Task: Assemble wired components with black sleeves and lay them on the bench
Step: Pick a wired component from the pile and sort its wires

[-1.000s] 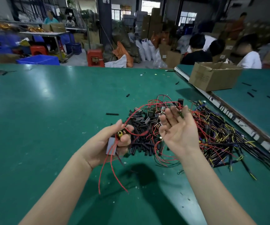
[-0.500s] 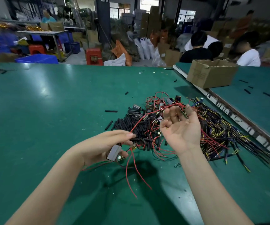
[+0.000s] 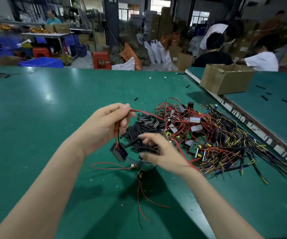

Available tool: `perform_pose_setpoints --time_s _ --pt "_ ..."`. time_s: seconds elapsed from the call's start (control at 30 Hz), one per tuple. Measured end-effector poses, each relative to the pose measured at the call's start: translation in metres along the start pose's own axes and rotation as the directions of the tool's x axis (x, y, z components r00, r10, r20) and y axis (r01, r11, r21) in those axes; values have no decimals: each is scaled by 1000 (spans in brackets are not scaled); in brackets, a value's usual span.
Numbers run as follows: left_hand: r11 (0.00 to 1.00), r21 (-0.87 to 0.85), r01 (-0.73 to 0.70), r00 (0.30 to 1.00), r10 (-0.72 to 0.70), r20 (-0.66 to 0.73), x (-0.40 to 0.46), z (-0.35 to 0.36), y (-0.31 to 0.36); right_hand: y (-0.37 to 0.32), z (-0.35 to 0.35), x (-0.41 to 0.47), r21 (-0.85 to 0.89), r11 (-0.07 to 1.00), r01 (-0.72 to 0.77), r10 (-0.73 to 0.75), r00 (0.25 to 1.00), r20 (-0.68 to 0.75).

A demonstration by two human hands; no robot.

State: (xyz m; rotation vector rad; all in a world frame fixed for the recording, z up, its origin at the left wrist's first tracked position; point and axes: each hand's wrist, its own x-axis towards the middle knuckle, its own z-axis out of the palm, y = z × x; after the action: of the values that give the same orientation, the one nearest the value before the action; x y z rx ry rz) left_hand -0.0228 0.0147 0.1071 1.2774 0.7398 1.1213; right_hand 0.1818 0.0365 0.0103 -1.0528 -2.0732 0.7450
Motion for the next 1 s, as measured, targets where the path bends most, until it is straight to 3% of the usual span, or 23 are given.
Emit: perform_pose_setpoints --time_s 0.13,0.33,0.7,0.77,0.83,0.9,1.0 --pt "990 -117 -77 997 78 6 2 3 2 19 32 -3 -469 883 -5 175 932 319" --pt "943 -316 -107 987 61 -150 4 -4 1 26 45 -10 -603 782 157 -15 972 234" --pt "818 -569 -80 979 -43 -200 -10 -32 -22 12 12 -17 -612 743 270 -161 960 228" --pt "811 -580 -76 985 -30 -170 -11 -37 -25 13 -4 -17 -707 665 241 -112 968 224" --pt "796 -603 -58 989 -38 -145 -10 -39 -30 13 -18 -15 -754 646 117 52 979 197" --pt "784 -620 -33 986 -77 -150 -7 -39 -38 8 -25 -8 -676 736 -32 176 974 145" --pt "770 -637 0 965 -168 -203 1 -35 -52 -3 -19 6 -346 925 -158 194 978 74"
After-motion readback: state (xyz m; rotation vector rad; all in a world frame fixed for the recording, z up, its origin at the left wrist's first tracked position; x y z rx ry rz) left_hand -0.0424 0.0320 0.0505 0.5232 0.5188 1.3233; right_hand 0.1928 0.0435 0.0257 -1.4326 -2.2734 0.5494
